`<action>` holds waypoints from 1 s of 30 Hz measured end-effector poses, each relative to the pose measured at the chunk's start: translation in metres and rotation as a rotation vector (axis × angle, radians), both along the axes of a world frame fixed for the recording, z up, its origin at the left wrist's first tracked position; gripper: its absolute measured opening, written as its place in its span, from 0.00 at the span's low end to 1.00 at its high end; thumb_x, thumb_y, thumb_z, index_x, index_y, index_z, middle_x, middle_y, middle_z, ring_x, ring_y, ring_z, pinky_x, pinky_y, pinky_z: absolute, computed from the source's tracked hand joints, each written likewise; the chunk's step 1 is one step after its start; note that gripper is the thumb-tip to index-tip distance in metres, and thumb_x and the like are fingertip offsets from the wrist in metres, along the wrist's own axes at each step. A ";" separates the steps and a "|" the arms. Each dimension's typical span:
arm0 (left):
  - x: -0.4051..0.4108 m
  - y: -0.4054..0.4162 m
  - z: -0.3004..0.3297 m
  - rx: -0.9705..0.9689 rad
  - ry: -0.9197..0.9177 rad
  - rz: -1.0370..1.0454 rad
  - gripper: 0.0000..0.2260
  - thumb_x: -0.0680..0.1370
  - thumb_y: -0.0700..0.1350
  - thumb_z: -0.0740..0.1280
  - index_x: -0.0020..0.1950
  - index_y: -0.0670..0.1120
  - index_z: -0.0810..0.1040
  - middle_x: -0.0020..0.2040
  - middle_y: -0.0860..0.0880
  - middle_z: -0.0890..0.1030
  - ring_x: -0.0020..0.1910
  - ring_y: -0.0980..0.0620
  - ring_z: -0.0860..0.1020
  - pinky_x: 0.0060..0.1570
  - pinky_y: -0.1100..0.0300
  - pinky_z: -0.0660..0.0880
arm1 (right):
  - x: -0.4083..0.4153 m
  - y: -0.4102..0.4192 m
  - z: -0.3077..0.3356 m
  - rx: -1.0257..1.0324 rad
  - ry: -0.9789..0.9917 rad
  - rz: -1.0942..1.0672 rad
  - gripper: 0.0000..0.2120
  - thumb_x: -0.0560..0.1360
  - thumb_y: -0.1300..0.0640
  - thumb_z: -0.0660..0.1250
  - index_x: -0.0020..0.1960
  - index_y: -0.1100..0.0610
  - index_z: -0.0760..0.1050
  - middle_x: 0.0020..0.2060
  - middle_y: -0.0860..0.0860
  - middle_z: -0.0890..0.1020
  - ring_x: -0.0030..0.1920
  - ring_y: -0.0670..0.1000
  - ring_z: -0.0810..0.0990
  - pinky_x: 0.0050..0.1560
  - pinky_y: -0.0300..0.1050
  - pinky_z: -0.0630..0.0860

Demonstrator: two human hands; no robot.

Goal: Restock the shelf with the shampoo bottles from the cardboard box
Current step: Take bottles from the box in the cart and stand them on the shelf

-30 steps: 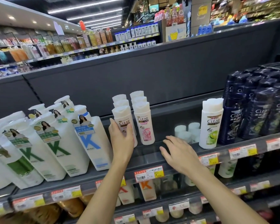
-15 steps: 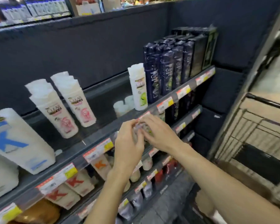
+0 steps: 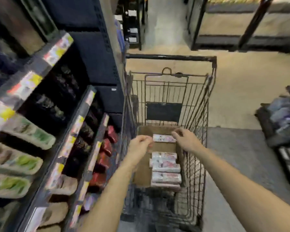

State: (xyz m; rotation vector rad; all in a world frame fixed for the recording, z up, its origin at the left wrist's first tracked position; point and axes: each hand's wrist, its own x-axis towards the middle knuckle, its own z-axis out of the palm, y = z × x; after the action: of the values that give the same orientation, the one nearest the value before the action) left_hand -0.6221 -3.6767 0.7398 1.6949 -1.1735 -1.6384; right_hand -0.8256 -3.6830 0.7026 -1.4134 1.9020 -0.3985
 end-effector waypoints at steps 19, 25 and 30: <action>-0.088 -0.130 -0.377 0.527 -0.389 0.213 0.19 0.74 0.60 0.69 0.47 0.44 0.85 0.40 0.49 0.85 0.35 0.53 0.79 0.29 0.63 0.70 | -0.036 -0.207 -0.345 0.317 0.368 0.477 0.29 0.75 0.54 0.68 0.73 0.54 0.63 0.70 0.54 0.68 0.68 0.56 0.68 0.69 0.56 0.67; -0.109 -0.140 -0.412 0.388 -0.489 0.087 0.27 0.66 0.64 0.75 0.53 0.45 0.83 0.51 0.46 0.85 0.51 0.45 0.82 0.48 0.58 0.77 | -0.040 -0.214 -0.370 0.317 0.406 0.419 0.22 0.76 0.49 0.68 0.68 0.51 0.70 0.66 0.55 0.68 0.65 0.57 0.67 0.68 0.58 0.67; -0.114 -0.141 -0.427 0.356 -0.575 0.138 0.35 0.55 0.72 0.71 0.51 0.49 0.81 0.48 0.48 0.84 0.48 0.45 0.82 0.47 0.53 0.79 | -0.056 -0.223 -0.379 0.361 0.220 0.282 0.21 0.77 0.47 0.66 0.69 0.47 0.69 0.64 0.55 0.72 0.63 0.57 0.71 0.66 0.57 0.69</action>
State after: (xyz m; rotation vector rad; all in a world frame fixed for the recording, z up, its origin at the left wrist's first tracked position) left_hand -0.7358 -3.8173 0.3129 2.5298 -1.0048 -1.3707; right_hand -0.8814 -3.9060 0.3234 -1.4914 1.7929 0.2341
